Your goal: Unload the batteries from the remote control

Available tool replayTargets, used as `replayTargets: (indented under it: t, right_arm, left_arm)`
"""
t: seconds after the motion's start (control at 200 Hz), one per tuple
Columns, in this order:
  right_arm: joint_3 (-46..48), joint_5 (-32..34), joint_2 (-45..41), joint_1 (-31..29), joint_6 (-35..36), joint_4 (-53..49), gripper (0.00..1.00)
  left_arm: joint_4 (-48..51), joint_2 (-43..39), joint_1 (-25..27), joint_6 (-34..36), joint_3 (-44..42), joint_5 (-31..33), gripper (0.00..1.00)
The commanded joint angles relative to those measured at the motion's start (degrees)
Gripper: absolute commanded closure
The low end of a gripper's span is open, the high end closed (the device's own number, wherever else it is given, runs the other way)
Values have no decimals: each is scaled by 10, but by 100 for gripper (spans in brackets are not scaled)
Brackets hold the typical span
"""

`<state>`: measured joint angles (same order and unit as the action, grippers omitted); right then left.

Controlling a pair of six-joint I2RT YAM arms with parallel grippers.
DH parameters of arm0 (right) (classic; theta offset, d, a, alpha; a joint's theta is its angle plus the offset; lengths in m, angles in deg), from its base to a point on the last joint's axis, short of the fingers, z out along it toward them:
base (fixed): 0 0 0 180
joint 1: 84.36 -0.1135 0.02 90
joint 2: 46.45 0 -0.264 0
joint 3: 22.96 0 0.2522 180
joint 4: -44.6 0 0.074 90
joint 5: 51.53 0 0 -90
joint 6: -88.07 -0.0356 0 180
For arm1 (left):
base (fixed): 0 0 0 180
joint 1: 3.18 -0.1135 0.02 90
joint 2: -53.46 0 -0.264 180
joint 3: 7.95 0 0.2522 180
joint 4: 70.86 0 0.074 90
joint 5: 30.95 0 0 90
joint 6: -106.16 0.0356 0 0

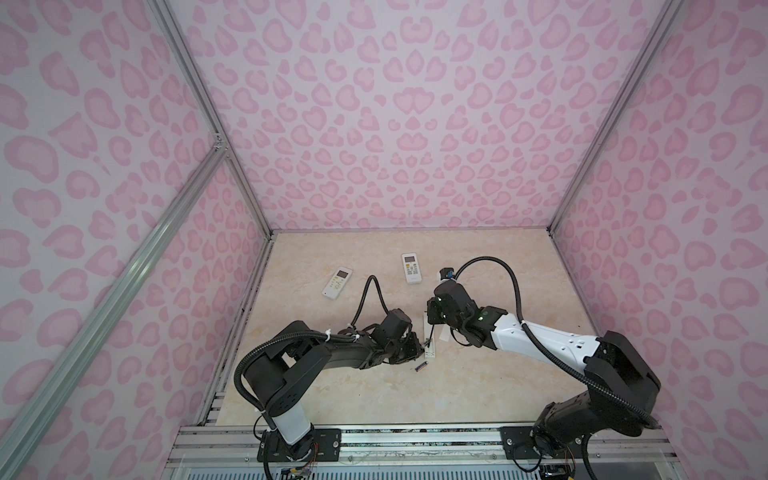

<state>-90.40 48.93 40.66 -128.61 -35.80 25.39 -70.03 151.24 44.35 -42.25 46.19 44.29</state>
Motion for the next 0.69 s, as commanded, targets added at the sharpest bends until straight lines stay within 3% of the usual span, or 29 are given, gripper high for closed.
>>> replayTargets:
  t: [0.0, 0.34, 0.69]
  right_arm:
    - [-2, -4, 3, -1, 0, 19, 100]
    - [-14, -11, 7, -2, 4, 19, 100]
    - [-6, 14, -2, 0, 1, -10, 100]
  left_arm:
    - [38, -1, 0, 2, -8, 13, 81]
    - [46, -14, -3, 5, -17, 21, 81]
    - [66, -51, -39, 28, -38, 22, 79]
